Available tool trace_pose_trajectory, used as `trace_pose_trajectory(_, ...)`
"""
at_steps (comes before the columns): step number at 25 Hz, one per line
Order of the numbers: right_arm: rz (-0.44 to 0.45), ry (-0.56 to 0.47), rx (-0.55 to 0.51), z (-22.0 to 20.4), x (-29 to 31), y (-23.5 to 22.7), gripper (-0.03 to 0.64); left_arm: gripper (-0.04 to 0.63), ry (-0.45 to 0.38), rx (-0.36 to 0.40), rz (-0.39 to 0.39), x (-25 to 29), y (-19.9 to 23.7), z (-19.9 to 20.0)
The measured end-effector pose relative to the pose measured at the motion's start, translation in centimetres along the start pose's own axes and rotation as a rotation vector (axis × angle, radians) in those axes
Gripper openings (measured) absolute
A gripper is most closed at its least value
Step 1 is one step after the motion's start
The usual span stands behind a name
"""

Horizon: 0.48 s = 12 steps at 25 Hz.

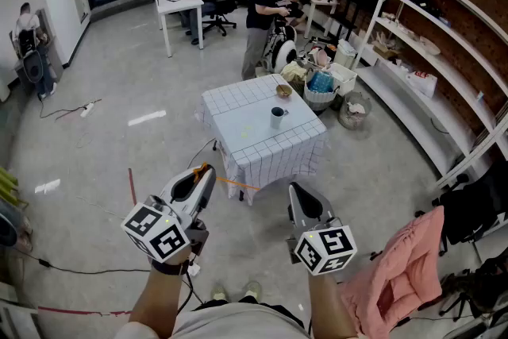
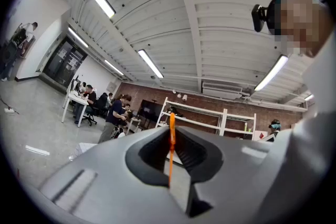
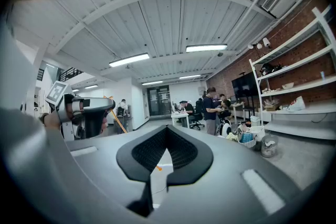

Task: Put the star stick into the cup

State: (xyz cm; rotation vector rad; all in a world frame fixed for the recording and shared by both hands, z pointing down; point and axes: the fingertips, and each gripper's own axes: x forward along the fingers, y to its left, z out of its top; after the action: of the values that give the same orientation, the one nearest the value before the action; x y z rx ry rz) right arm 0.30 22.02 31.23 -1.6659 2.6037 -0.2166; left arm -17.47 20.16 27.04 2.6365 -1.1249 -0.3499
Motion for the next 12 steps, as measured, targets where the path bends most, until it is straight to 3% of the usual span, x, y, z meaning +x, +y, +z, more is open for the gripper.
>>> trace_pose_trajectory(12, 0.002, -0.013, 0.014, -0.2, -0.7, -0.6, 0.012, 0.021, 0.012, 0.012, 0.003, 0.7, -1.1, -0.7)
